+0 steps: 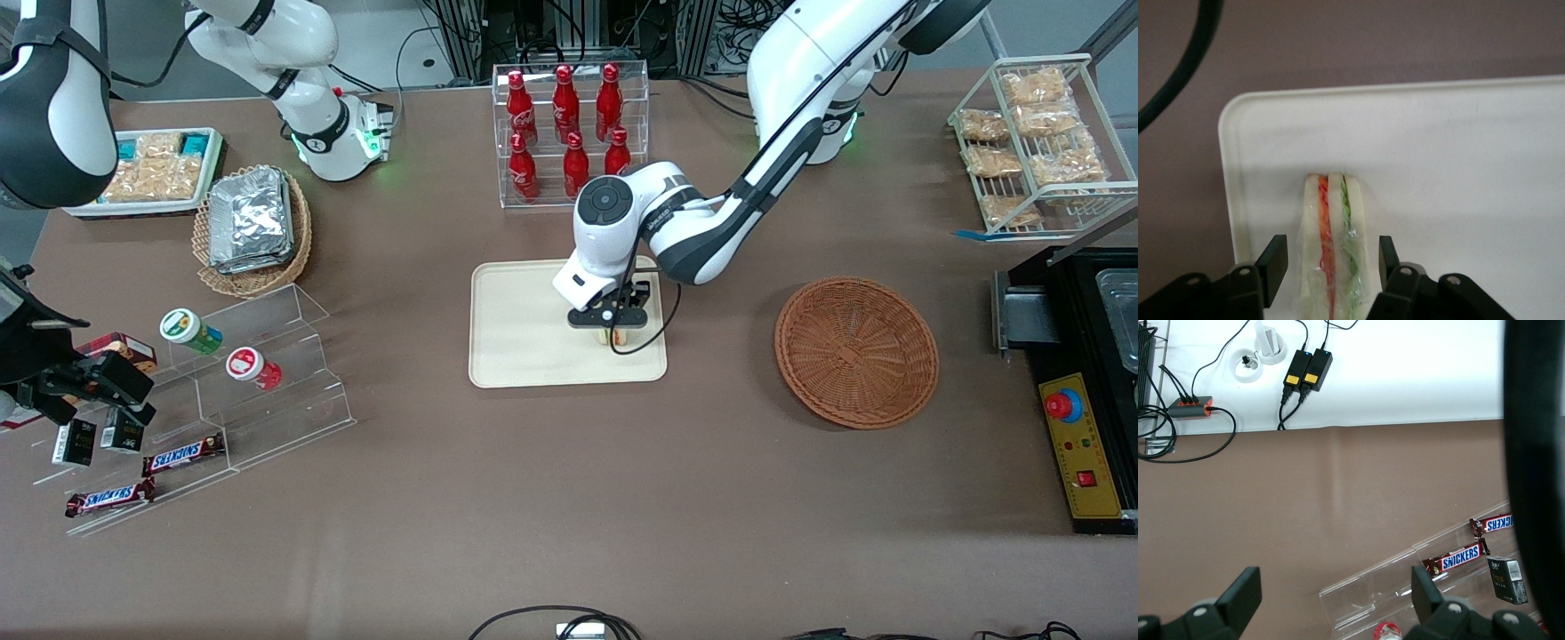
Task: Place sandwich from basket to tray
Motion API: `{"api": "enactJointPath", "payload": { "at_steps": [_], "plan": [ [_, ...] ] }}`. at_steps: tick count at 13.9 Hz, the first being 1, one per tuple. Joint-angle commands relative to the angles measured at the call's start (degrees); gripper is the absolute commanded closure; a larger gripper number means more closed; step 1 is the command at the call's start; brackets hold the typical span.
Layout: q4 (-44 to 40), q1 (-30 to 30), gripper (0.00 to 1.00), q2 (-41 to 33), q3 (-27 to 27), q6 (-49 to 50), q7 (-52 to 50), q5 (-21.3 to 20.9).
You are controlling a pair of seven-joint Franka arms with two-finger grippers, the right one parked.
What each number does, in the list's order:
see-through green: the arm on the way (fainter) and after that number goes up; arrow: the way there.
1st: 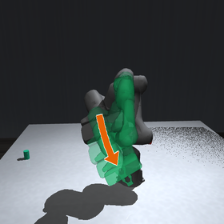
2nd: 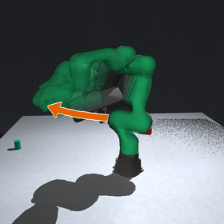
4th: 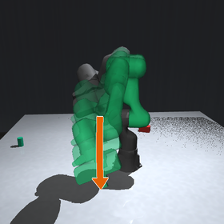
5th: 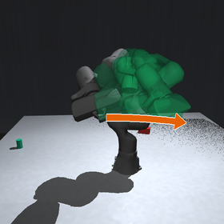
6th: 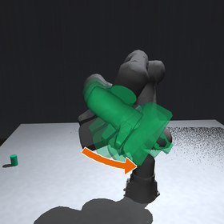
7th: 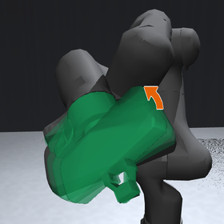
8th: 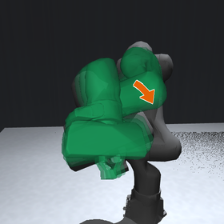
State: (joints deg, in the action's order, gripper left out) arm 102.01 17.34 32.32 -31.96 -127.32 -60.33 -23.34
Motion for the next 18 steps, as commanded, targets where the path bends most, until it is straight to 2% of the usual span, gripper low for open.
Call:
{"api": "enactJointPath", "payload": {
  "at_steps": [1, 4, 7, 8, 9, 14, 15, 18],
  "plan": [
    [-2.51, -2.04, 0.37, -1.46, -0.12, 3.04, -0.93, 0.67],
    [-3.74, -4.85, 0.37, -3.83, -0.03, 4.79, -1.45, 1.89],
    [-7.95, -9.94, 0.36, -6.03, -0.12, 13.39, -1.28, 3.65],
    [-9.62, -11.52, 0.26, -6.47, -0.12, 15.94, -0.84, 3.65],
    [-11.03, -12.84, 0.00, -6.65, -0.12, 18.05, -0.75, 3.74],
    [-14.56, -17.68, 0.00, -8.41, -0.21, 23.17, 0.04, 4.53],
    [-14.56, -18.73, 0.00, -9.28, -0.29, 24.13, 1.96, 4.71],
    [-13.24, -21.90, 0.00, -13.76, 0.49, 29.30, 13.97, 9.18]
  ]
}}
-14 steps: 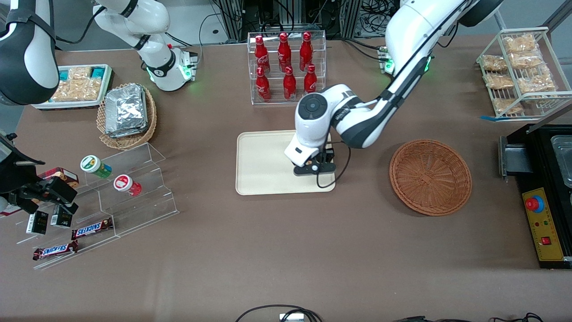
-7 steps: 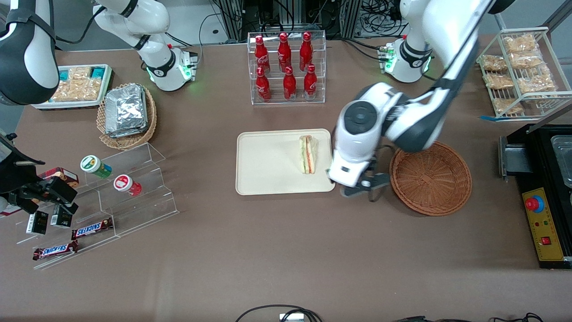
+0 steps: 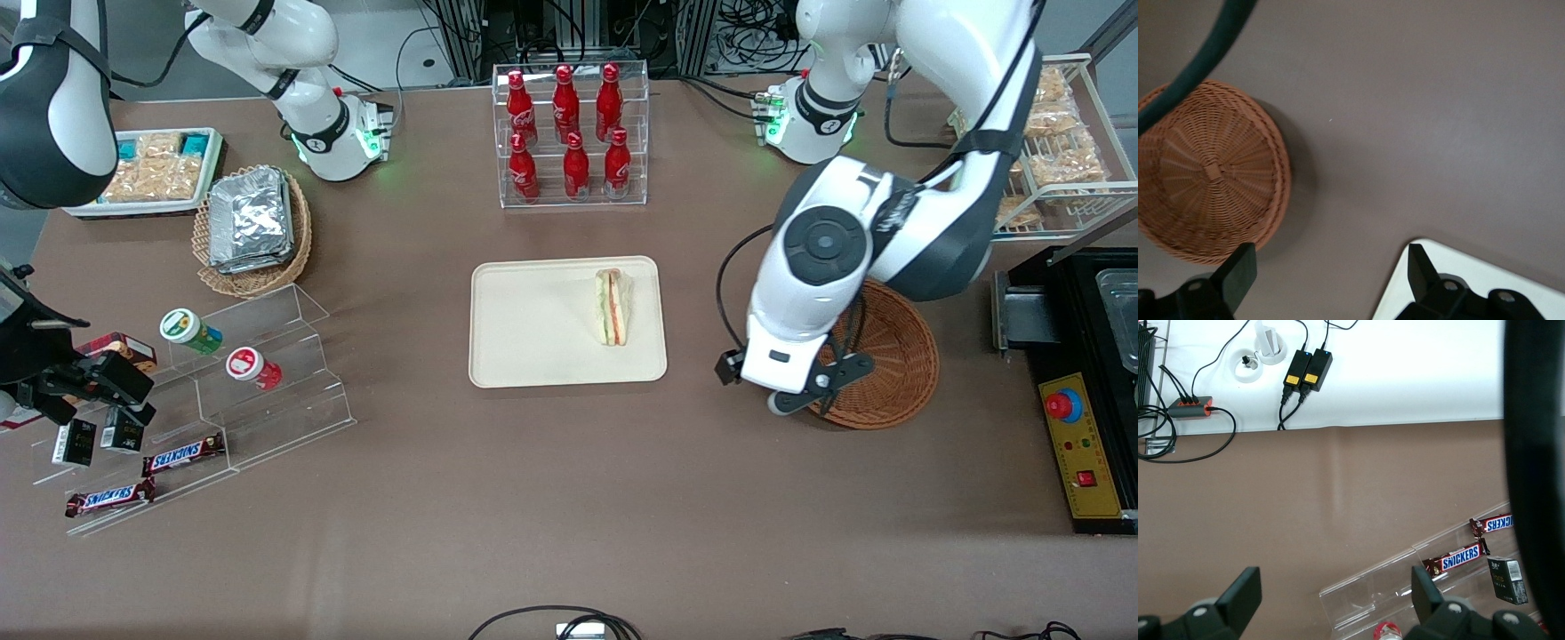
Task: Place sandwich from basket to tray
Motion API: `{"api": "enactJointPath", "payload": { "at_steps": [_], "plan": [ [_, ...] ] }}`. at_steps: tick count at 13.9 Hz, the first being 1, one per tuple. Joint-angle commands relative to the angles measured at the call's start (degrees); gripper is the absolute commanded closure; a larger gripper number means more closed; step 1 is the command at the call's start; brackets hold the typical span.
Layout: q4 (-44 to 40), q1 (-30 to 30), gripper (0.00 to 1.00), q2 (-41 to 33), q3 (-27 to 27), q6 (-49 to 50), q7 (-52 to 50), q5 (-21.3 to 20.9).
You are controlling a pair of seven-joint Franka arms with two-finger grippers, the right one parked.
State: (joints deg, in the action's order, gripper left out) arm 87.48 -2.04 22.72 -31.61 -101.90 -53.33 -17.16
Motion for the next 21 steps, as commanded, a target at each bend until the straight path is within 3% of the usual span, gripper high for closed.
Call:
{"api": "enactJointPath", "payload": {
  "at_steps": [1, 4, 10, 16, 21],
  "plan": [
    [1.46, -3.40, 0.00, -6.00, 1.27, 5.29, 10.76, 4.32],
    [3.65, -2.88, 0.00, -12.50, 9.52, 7.94, 22.89, 10.73],
    [6.82, -2.88, 0.00, -21.83, 18.50, 13.82, 38.63, 15.14],
    [5.77, -3.05, 0.00, -24.74, 22.46, 17.43, 51.21, 17.34],
    [4.89, -2.88, 0.00, -24.83, 22.38, 17.78, 54.92, 17.43]
  ]
}}
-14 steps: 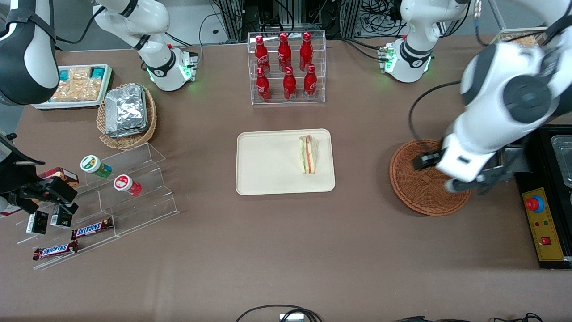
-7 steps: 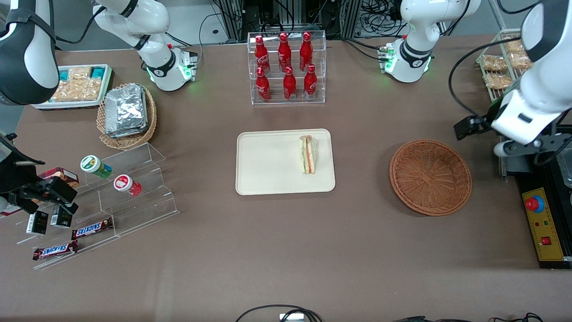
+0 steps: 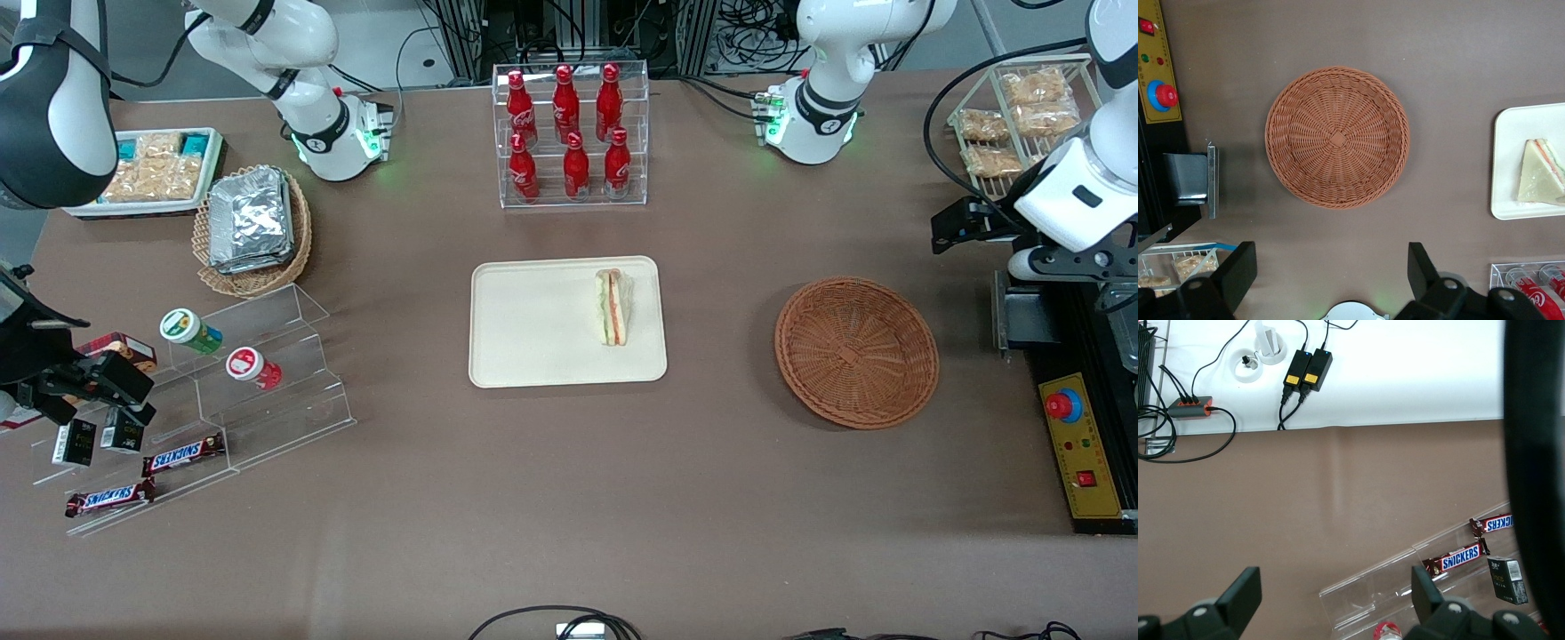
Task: Place sandwich from basket to tray
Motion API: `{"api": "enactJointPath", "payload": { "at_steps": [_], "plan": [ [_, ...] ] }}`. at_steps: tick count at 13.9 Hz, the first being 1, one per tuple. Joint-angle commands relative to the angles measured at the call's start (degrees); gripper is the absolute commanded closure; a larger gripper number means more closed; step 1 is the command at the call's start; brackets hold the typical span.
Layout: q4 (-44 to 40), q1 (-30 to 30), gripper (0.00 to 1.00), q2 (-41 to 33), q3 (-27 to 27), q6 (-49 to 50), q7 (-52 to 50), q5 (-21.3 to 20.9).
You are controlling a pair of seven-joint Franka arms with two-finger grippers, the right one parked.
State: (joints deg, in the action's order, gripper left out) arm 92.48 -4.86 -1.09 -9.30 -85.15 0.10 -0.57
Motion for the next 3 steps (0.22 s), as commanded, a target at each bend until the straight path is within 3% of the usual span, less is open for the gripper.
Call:
{"api": "enactJointPath", "payload": {
  "at_steps": [1, 3],
  "plan": [
    [-0.11, -0.06, 0.00, -1.02, 0.07, 1.04, 1.48, 0.93],
    [-0.11, -0.06, 0.00, -1.02, 0.07, 1.39, 1.57, 0.93]
  ]
}}
